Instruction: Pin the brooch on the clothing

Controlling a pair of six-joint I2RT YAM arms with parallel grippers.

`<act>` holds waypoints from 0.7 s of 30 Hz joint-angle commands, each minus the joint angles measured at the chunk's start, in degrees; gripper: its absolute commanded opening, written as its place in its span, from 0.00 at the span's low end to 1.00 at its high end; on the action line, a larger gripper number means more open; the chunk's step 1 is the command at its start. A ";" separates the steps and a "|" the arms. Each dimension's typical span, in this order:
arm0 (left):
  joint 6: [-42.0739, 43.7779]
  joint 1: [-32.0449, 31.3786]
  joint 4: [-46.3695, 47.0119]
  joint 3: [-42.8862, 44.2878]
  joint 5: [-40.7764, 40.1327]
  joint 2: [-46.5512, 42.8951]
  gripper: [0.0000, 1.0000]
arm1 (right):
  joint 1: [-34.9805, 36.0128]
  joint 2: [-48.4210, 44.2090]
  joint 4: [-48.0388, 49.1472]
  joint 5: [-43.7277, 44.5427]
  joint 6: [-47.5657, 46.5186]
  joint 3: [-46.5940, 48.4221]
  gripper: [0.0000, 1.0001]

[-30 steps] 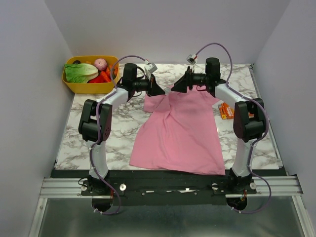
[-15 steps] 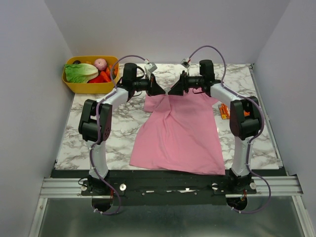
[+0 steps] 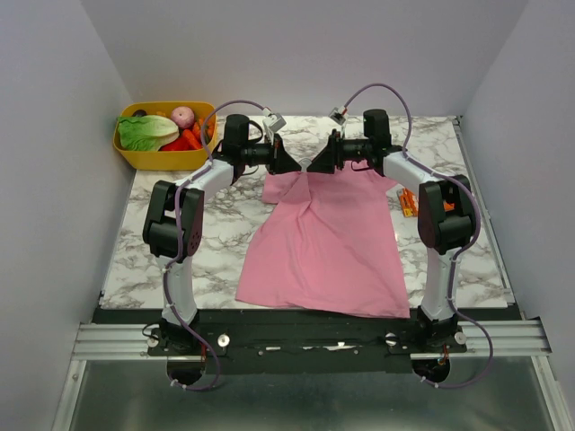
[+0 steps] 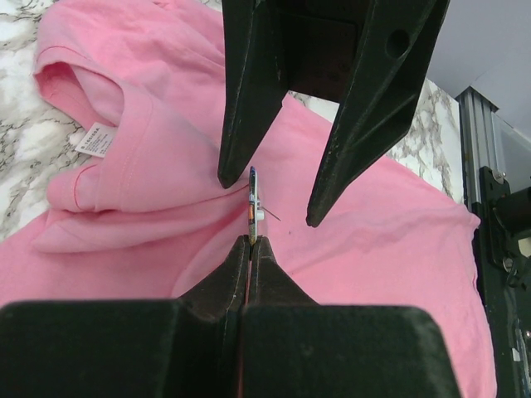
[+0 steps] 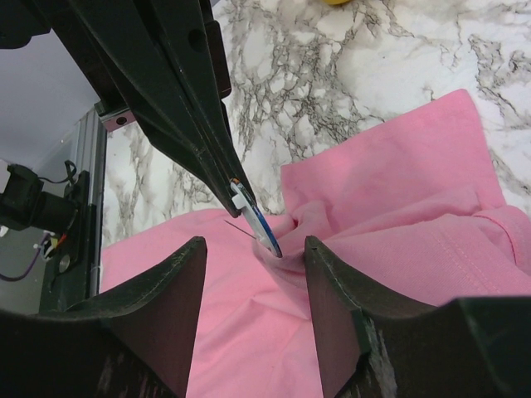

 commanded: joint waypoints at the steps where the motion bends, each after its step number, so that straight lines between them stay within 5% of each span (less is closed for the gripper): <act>1: -0.35 0.30 1.45 0.69 2.13 -0.37 0.00 | 0.14 0.18 -1.29 -1.67 -1.45 -0.61 0.58; 21: -0.26 0.30 0.93 1.48 2.22 -0.19 0.00 | 0.14 1.85 -2.35 2.02 -0.31 0.70 0.39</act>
